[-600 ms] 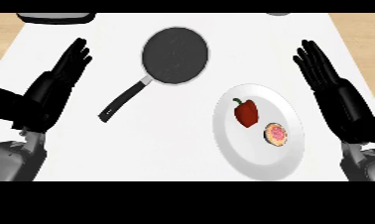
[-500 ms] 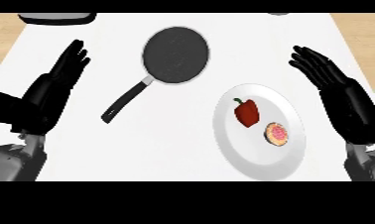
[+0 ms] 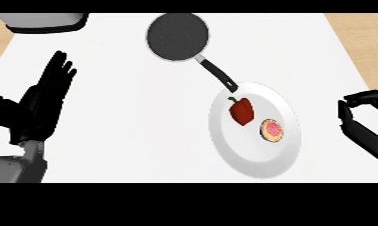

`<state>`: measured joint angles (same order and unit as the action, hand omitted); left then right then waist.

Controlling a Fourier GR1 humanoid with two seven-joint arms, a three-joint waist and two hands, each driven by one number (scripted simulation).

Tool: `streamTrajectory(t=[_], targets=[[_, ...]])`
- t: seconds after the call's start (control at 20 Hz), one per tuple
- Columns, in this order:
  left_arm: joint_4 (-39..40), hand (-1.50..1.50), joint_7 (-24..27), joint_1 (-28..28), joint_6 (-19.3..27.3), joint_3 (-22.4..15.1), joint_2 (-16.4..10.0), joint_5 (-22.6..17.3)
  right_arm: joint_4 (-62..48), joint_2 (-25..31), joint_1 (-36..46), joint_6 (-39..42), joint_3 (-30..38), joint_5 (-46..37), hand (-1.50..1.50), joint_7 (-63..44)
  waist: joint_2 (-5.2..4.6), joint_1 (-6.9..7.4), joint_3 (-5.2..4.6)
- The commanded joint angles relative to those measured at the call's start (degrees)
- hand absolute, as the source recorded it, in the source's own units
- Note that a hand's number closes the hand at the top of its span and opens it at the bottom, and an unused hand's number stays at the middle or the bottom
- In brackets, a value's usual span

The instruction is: Pick the cupcake from the plate and place it in the pan

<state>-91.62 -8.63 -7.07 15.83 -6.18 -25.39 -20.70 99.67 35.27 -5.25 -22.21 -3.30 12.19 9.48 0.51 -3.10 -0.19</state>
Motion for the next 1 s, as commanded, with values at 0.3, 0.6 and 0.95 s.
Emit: streamTrajectory(t=[0.3,0.6,0.95], targets=[[3.11,0.00,0.32,-0.90,-1.32,2.45,1.12,-1.12,15.70,8.32,-28.04,-5.38,2.70,-14.97,-1.50,-0.24,-0.31,0.80,0.01],[3.52,0.00,0.25,-3.11,0.99,-2.10,5.38,3.80,21.72,15.19,-22.22,0.19,4.75,-19.21,-1.50,-16.48,-0.71,2.83,0.07],[3.95,0.00,-1.03,-4.71,-1.49,-0.64,5.17,1.94,22.04,22.61,-12.37,9.59,-2.38,-27.46,-1.50,-36.32,-0.92,4.14,0.08]])
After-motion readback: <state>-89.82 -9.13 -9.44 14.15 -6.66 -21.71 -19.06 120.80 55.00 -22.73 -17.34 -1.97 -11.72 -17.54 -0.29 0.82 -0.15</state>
